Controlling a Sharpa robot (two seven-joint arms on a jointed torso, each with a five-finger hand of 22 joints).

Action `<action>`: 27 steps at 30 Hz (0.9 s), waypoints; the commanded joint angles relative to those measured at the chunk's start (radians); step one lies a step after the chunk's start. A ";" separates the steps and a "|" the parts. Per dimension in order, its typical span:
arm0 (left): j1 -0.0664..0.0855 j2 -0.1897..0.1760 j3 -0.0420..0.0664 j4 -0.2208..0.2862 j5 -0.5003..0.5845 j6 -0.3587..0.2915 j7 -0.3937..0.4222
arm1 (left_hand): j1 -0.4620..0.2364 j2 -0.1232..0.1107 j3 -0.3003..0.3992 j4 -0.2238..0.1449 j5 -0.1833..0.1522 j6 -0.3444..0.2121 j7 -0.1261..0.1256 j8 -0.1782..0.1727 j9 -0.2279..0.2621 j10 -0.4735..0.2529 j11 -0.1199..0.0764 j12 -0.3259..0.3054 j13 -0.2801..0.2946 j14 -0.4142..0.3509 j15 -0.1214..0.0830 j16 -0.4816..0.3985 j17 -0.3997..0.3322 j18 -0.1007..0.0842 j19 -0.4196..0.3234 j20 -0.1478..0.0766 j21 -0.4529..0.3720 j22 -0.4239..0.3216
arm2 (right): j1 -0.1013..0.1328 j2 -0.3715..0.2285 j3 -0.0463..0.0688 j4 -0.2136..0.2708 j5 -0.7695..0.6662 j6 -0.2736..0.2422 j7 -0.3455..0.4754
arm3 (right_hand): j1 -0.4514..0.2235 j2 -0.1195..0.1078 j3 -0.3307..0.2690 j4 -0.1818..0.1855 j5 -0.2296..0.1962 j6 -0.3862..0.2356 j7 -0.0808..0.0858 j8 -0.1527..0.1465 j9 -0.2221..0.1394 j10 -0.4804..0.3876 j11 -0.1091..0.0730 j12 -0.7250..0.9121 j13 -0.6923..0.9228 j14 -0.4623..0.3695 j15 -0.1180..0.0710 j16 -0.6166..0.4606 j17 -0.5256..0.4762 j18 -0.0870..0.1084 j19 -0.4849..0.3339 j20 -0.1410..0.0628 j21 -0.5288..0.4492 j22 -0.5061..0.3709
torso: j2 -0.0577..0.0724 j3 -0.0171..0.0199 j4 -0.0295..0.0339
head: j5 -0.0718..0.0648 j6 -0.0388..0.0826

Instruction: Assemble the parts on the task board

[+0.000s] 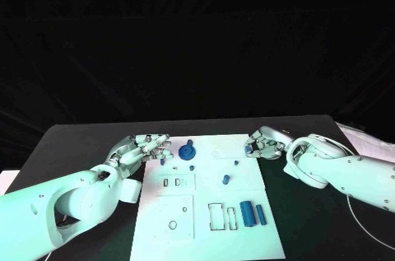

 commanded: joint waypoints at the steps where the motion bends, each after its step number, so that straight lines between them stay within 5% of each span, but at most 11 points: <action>1: 0.000 0.001 0.001 0.001 0.002 0.018 0.012 | 0.007 0.006 0.001 -0.006 0.000 0.001 0.003 -0.004 -0.001 0.001 0.006 -0.004 -0.001 -0.003 0.002 -0.003 0.001 0.010 0.007 -0.001 0.004 0.001 | 0.004 -0.002 0.004 0.029 0.025 -0.050 -0.027 | 0.006 0.028 0.007 0.002 -0.002 0.031 -0.019 0.011 0.009 0.011 -0.020 -0.001 -0.004 0.075 -0.007 0.001 0.132 -0.011 0.026 -0.009 0.001 0.157 | -0.001 -0.0010 -0.0001 | 0.000 0.001; 7: 0.000 0.001 0.001 -0.006 0.002 0.018 0.013 | 0.007 0.006 0.001 -0.006 0.000 0.001 0.003 -0.004 -0.001 0.001 0.006 -0.004 -0.001 -0.003 0.002 -0.003 0.001 0.010 0.007 -0.001 0.004 0.001 | 0.026 0.003 0.007 0.109 0.051 -0.061 -0.093 | -0.011 0.032 0.011 0.009 0.000 0.028 -0.019 0.009 0.008 0.008 -0.021 -0.010 -0.009 0.074 -0.008 -0.002 0.127 -0.010 0.022 -0.011 -0.001 0.151 | -0.003 -0.0017 -0.0005 | 0.002 -0.002; 15: 0.000 0.004 0.001 -0.029 0.009 0.019 0.017 | 0.007 0.006 0.001 -0.006 0.000 0.001 0.003 -0.004 -0.001 0.001 0.006 -0.004 -0.001 -0.003 0.002 -0.003 0.001 0.010 0.007 -0.001 0.004 0.001 | 0.033 0.074 0.007 0.184 0.007 -0.059 -0.182 | -0.020 0.032 0.014 0.011 0.005 0.026 -0.019 0.008 0.008 0.003 -0.021 -0.020 -0.016 0.072 -0.008 -0.007 0.120 -0.008 0.017 -0.012 -0.004 0.144 | -0.009 -0.0072 0.0048 | 0.013 -0.015; 27: 0.000 0.007 0.001 -0.066 0.026 0.014 0.030 | 0.008 0.008 0.002 -0.008 0.000 0.001 0.003 -0.004 -0.001 0.002 0.006 -0.005 -0.001 -0.002 0.002 -0.004 0.003 0.010 0.008 -0.002 0.005 0.001 | 0.004 0.220 0.000 0.199 -0.125 -0.023 -0.266 | -0.026 0.029 0.016 0.011 0.009 0.022 -0.018 0.005 0.007 -0.003 -0.020 -0.032 -0.024 0.071 -0.008 -0.012 0.112 -0.006 0.012 -0.012 -0.007 0.136 | -0.018 -0.0166 0.0094 | 0.036 -0.039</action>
